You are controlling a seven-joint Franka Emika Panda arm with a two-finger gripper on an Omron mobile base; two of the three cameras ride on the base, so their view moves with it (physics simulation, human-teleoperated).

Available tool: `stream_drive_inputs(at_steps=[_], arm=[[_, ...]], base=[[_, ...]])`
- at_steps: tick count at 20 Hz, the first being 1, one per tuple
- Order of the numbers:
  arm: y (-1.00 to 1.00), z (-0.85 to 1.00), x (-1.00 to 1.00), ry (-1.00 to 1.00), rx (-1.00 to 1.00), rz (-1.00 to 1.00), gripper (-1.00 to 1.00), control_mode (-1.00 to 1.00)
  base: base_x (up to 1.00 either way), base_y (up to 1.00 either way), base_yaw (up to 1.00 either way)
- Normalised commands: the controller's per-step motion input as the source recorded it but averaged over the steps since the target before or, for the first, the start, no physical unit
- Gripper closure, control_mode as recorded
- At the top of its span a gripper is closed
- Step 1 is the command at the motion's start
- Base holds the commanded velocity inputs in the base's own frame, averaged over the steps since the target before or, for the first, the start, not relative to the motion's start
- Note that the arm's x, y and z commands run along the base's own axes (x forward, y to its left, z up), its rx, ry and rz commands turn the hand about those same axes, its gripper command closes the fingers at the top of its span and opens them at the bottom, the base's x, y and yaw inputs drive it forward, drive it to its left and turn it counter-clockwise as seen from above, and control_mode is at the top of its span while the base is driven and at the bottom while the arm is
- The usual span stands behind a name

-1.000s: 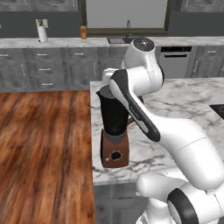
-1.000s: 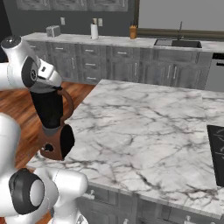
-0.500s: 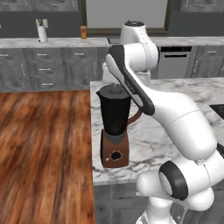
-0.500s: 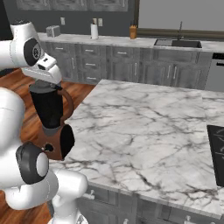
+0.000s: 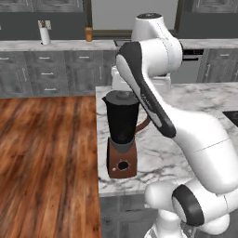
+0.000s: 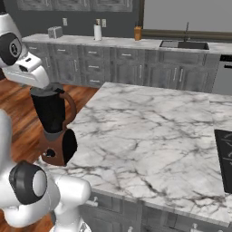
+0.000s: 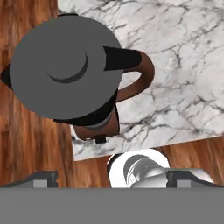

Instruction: Grab the lime and garlic from the fridge, place them in the blender, close the lid, and turn on the blender to create a marinade.

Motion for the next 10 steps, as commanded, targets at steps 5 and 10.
stream_drive_inputs(at_steps=[5, 10], arm=[[0.08, -0.96, -1.0, -0.28, -0.02, -0.23, -1.0, -1.0], [0.32, -1.0, -1.0, -0.14, -0.12, -0.59, -1.0, -1.0]], base=[[0.0, 0.0, 0.0], [0.0, 0.0, 0.0]])
